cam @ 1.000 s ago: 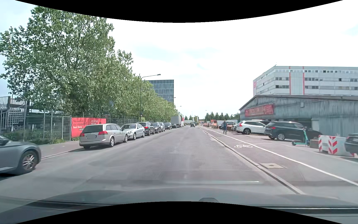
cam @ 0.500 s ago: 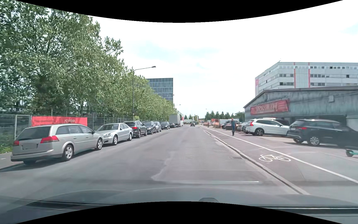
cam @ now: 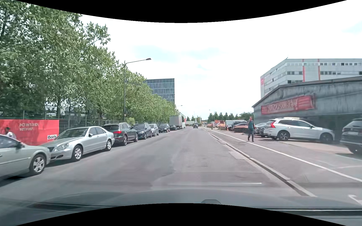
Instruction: Follow the waypoints while adhering to traffic rules and regulations
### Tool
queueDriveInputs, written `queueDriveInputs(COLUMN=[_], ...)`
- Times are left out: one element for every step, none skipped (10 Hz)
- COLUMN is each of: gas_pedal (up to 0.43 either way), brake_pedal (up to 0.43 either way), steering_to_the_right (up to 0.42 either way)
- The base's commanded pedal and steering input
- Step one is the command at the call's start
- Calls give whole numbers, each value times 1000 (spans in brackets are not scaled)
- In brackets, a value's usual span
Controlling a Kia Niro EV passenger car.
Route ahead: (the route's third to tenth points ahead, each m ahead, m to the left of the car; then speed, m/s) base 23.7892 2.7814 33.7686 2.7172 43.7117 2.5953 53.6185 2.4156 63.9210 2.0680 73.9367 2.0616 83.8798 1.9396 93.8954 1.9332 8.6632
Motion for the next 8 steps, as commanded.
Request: queueDriveInputs(gas_pedal=[87,87,87,87,87,87,87,87], brake_pedal=[0,0,0,0,0,0,0,0], steering_to_the_right=[-8,-4,-1,-1,-1,0,-1,-1])
